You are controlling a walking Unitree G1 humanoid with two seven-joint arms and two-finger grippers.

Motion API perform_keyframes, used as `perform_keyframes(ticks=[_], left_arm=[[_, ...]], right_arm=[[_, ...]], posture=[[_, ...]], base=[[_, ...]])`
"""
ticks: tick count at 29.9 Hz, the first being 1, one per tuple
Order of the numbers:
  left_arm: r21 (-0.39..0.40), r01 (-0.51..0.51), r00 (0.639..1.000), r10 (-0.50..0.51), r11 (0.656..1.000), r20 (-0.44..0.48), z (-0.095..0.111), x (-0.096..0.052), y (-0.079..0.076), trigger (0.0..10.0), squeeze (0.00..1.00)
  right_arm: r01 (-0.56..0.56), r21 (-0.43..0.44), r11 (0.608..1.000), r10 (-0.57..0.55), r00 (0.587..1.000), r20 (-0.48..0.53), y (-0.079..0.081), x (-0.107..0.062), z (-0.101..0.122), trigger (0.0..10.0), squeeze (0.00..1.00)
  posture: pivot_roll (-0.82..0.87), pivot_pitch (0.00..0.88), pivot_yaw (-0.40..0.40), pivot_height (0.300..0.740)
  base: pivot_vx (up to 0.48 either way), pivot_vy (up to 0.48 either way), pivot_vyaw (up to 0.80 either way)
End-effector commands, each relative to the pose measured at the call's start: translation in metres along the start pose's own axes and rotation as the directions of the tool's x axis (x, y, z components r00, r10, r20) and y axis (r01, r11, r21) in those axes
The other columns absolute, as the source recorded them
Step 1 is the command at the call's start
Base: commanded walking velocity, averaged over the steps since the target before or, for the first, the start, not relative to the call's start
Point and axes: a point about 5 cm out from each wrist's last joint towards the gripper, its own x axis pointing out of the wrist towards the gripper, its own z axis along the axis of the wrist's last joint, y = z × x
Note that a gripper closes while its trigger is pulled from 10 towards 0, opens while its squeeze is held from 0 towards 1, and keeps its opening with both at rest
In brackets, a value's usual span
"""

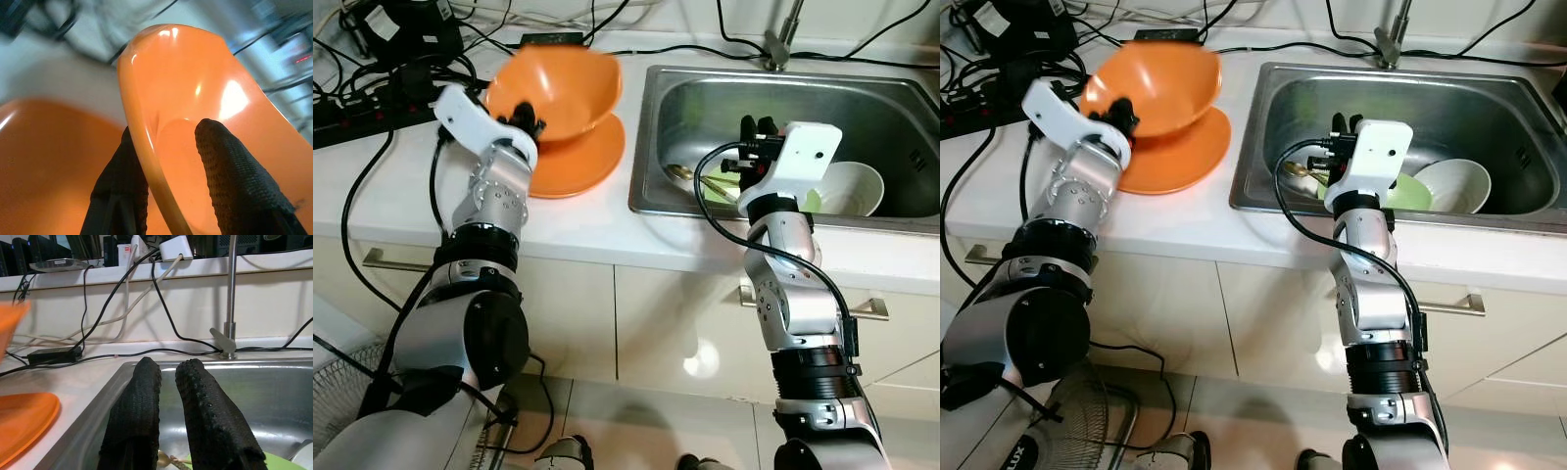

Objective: Kitchen organization

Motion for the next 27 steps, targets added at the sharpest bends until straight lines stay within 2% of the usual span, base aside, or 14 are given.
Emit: perform_keyframes(ticks=[1, 6, 8, 12, 13, 15, 16, 17, 22, 25, 27], left_arm=[[0.006, 0.045, 0.998, -0.045, 0.999, 0.033, 0.004, -0.001, -0.005, 10.0, 0.00], [0.046, 0.113, 0.991, -0.116, 0.993, 0.072, 0.005, -0.005, -0.011, 10.0, 0.00], [0.176, 0.199, 0.971, -0.218, 0.964, 0.094, 0.010, -0.009, -0.017, 10.0, 0.00], [0.356, 0.251, 0.950, -0.299, 0.900, 0.087, 0.013, -0.013, -0.022, 10.0, 0.00], [0.356, 0.251, 0.950, -0.299, 0.900, 0.087, 0.013, -0.013, -0.022, 10.0, 0.00], [0.424, 0.264, 0.941, -0.328, 0.867, 0.085, 0.015, -0.016, -0.023, 10.0, 0.00], [0.424, 0.264, 0.941, -0.328, 0.867, 0.085, 0.015, -0.016, -0.023, 10.0, 0.00], [0.468, 0.271, 0.935, -0.346, 0.841, 0.080, 0.017, -0.018, -0.022, 10.0, 0.00], [0.512, 0.309, 0.917, -0.394, 0.802, 0.064, 0.018, -0.025, -0.019, 10.0, 0.00], [0.522, 0.299, 0.921, -0.385, 0.799, 0.061, 0.018, -0.025, -0.016, 10.0, 0.00], [0.528, 0.256, 0.938, -0.340, 0.809, 0.066, 0.021, -0.025, -0.007, 10.0, 0.00]], right_arm=[[0.007, 0.019, 1.000, -0.008, 1.000, 0.012, -0.001, 0.002, 0.002, 10.0, 0.00], [0.005, 0.022, 1.000, -0.005, 1.000, 0.014, -0.001, 0.003, 0.003, 10.0, 0.00], [-0.001, 0.027, 1.000, 0.001, 1.000, 0.017, -0.001, 0.004, 0.003, 10.0, 0.00], [-0.012, 0.029, 0.999, 0.012, 1.000, 0.021, 0.000, 0.005, 0.004, 10.0, 0.00], [-0.012, 0.029, 0.999, 0.012, 1.000, 0.021, 0.000, 0.005, 0.004, 10.0, 0.00], [-0.016, 0.029, 0.999, 0.015, 1.000, 0.022, -0.001, 0.005, 0.004, 10.0, 0.00], [-0.016, 0.029, 0.999, 0.015, 1.000, 0.022, -0.001, 0.005, 0.004, 10.0, 0.00], [-0.019, 0.032, 0.999, 0.018, 1.000, 0.020, -0.001, 0.005, 0.003, 10.0, 0.00], [-0.035, 0.036, 0.999, 0.035, 0.999, 0.023, 0.000, 0.006, 0.004, 10.0, 0.00], [-0.037, 0.036, 0.999, 0.036, 0.999, 0.025, 0.000, 0.006, 0.004, 10.0, 0.00], [-0.036, 0.038, 0.999, 0.035, 0.999, 0.026, 0.000, 0.006, 0.004, 10.0, 0.00]], posture=[[0.06, 0.045, 0.034, 0.740], [0.06, 0.043, 0.030, 0.740], [0.06, 0.045, 0.030, 0.740], [0.06, 0.042, 0.031, 0.740], [0.06, 0.042, 0.031, 0.740], [0.06, 0.039, 0.031, 0.740], [0.06, 0.039, 0.031, 0.740], [0.06, 0.034, 0.033, 0.740], [0.06, 0.032, 0.033, 0.740], [0.06, 0.032, 0.035, 0.740], [0.06, 0.031, 0.037, 0.740]], base=[[0.000, 0.000, 0.00], [0.000, 0.000, 0.00], [0.000, 0.000, 0.00], [0.000, 0.000, 0.00], [0.000, 0.000, 0.00], [0.000, 0.000, 0.00], [0.000, 0.000, 0.00], [0.000, 0.000, 0.00], [0.000, 0.000, 0.00], [0.000, 0.000, 0.00], [0.000, 0.000, 0.00]])
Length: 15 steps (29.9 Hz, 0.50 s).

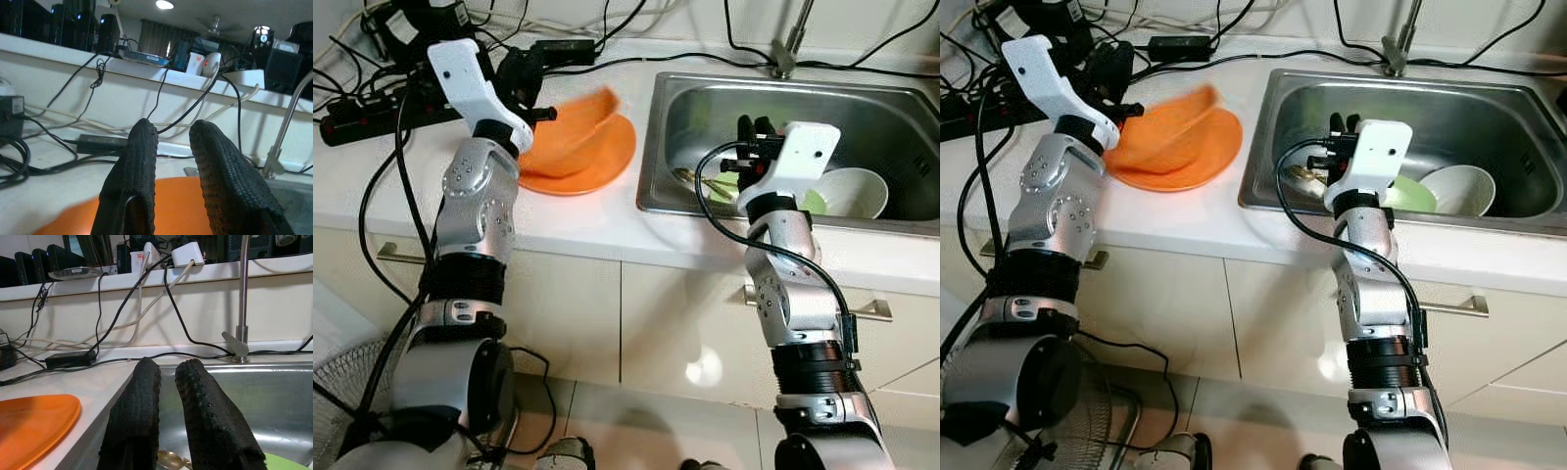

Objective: Kitchen organization

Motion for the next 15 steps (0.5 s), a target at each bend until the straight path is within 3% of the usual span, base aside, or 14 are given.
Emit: perform_keyframes(ticks=[1, 8, 15], left_arm=[[0.028, -0.024, 1.000, 0.024, 0.999, -0.006, 0.002, -0.003, 0.007, 10.0, 0.00], [-0.024, -0.050, 0.999, 0.051, 0.998, 0.009, 0.002, -0.008, 0.010, 10.0, 0.00], [-0.073, -0.129, 0.991, 0.127, 0.989, -0.030, -0.005, -0.010, 0.017, 10.0, 0.00]], right_arm=[[-0.010, 0.011, 1.000, 0.010, 1.000, 0.026, 0.002, 0.004, 0.006, 10.0, 0.00], [-0.012, 0.015, 1.000, 0.012, 1.000, 0.020, 0.003, 0.003, 0.004, 10.0, 0.00], [-0.008, 0.014, 1.000, 0.008, 1.000, 0.017, 0.003, 0.003, 0.003, 10.0, 0.00]], posture=[[0.06, 0.031, 0.036, 0.740], [0.07, 0.025, 0.039, 0.740], [0.07, 0.024, 0.039, 0.740]], base=[[0.000, 0.000, 0.00], [0.000, 0.000, 0.00], [0.000, 0.000, 0.00]])
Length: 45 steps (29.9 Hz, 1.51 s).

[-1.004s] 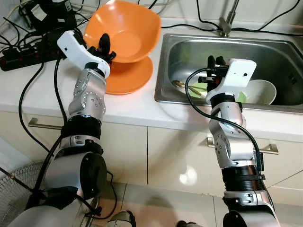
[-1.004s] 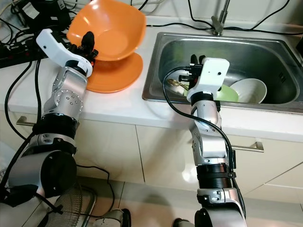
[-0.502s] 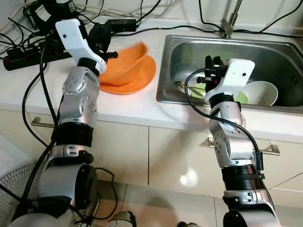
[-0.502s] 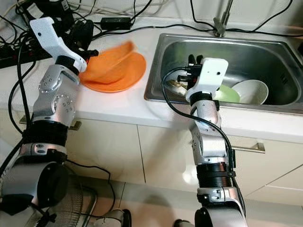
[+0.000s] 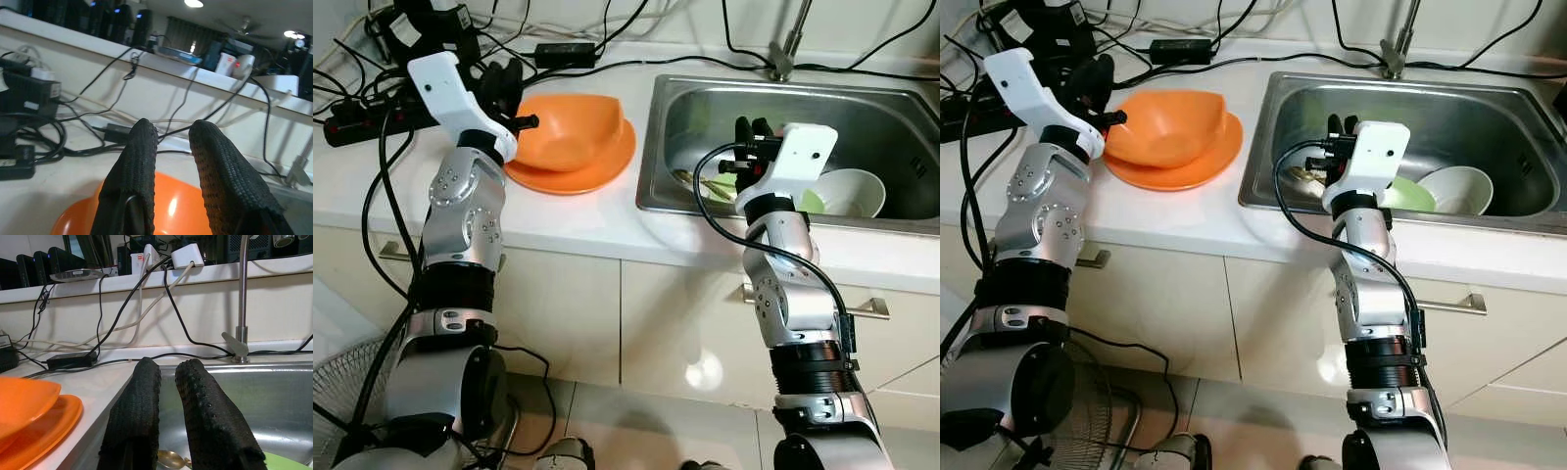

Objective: Kitchen organization

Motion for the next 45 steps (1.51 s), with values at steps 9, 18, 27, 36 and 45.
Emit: perform_keyframes(ticks=[9, 18, 27, 36, 45], left_arm=[[0.008, 0.004, 0.999, -0.004, 1.000, -0.036, -0.006, -0.005, 0.001, 10.0, 1.00], [0.056, -0.004, 0.999, 0.006, 0.998, -0.041, -0.004, -0.005, 0.002, 10.0, 0.00], [-0.014, -0.157, 0.984, 0.155, 0.987, -0.086, 0.002, -0.007, 0.025, 10.0, 0.00], [-0.167, -0.286, 0.931, 0.233, 0.943, -0.281, -0.011, -0.013, 0.034, 10.0, 0.00], [-0.204, -0.291, 0.893, 0.189, 0.935, -0.409, -0.020, -0.012, 0.025, 10.0, 0.00]], right_arm=[[-0.006, 0.008, 1.000, 0.006, 1.000, 0.016, 0.002, 0.003, 0.003, 10.0, 0.00], [-0.007, 0.008, 1.000, 0.007, 1.000, 0.011, 0.002, 0.003, 0.002, 10.0, 0.00], [-0.002, 0.011, 1.000, 0.002, 1.000, 0.008, 0.002, 0.003, 0.001, 10.0, 0.00], [-0.007, 0.015, 1.000, 0.007, 1.000, 0.006, 0.003, 0.003, 0.002, 10.0, 0.00], [-0.006, 0.016, 1.000, 0.006, 1.000, 0.004, 0.003, 0.000, 0.002, 10.0, 0.00]], posture=[[0.07, 0.027, 0.040, 0.740], [0.08, 0.041, 0.034, 0.740], [0.09, 0.050, 0.031, 0.740], [0.09, 0.062, 0.030, 0.740], [0.09, 0.078, 0.037, 0.740]], base=[[0.000, 0.000, 0.00], [0.000, 0.000, 0.00], [0.000, 0.000, 0.00], [0.000, 0.000, 0.00], [0.000, 0.000, 0.00]])
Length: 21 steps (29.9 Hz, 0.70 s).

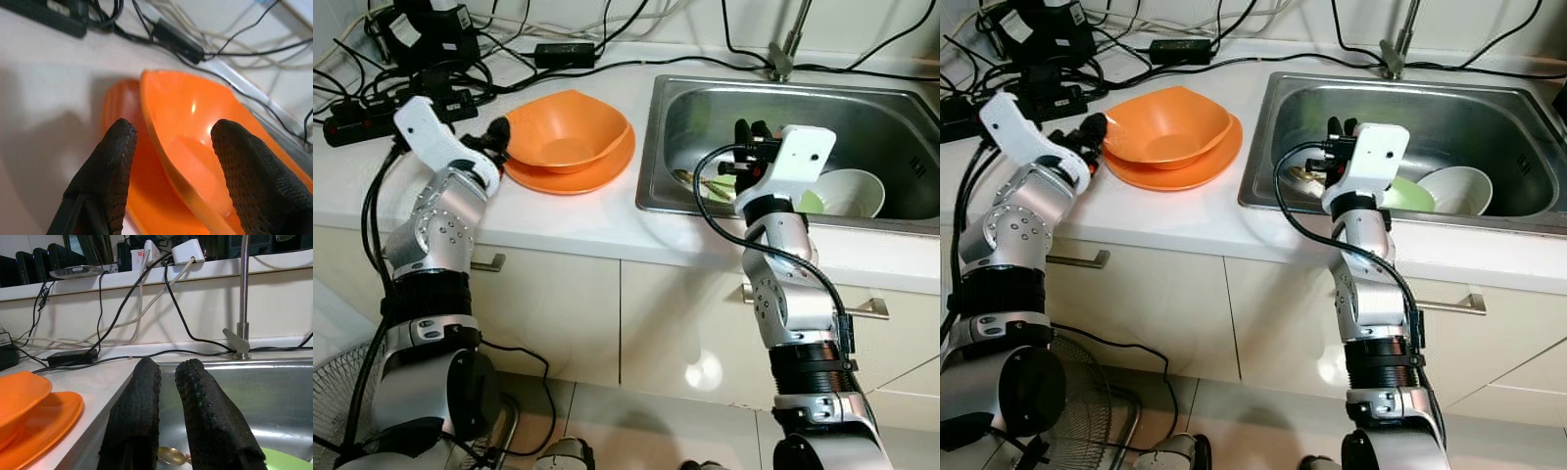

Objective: Kitchen organization

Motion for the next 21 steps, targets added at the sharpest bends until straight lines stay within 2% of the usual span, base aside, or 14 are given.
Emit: perform_keyframes(ticks=[1, 9, 21], left_arm=[[-0.001, -0.007, 1.000, 0.007, 1.000, -0.012, 0.004, 0.001, -0.006, 10.0, 0.00], [0.008, -0.048, 0.996, 0.048, 0.999, -0.071, 0.002, 0.007, -0.008, 10.0, 0.00], [-0.015, -0.067, 0.986, 0.064, 0.998, -0.154, -0.012, 0.018, -0.025, 10.0, 0.00]], right_arm=[[-0.004, 0.009, 1.000, 0.004, 1.000, 0.014, 0.002, 0.000, 0.004, 10.0, 0.00], [0.000, 0.005, 1.000, 0.000, 1.000, 0.005, 0.000, -0.004, 0.002, 10.0, 0.00], [-0.001, 0.004, 1.000, 0.001, 1.000, -0.006, 0.000, -0.007, 0.001, 10.0, 0.00]], posture=[[0.09, 0.078, 0.037, 0.740], [0.08, 0.096, 0.041, 0.740], [0.06, 0.108, 0.052, 0.740]], base=[[0.000, 0.000, 0.00], [0.000, 0.000, 0.00], [0.000, 0.000, 0.00]])
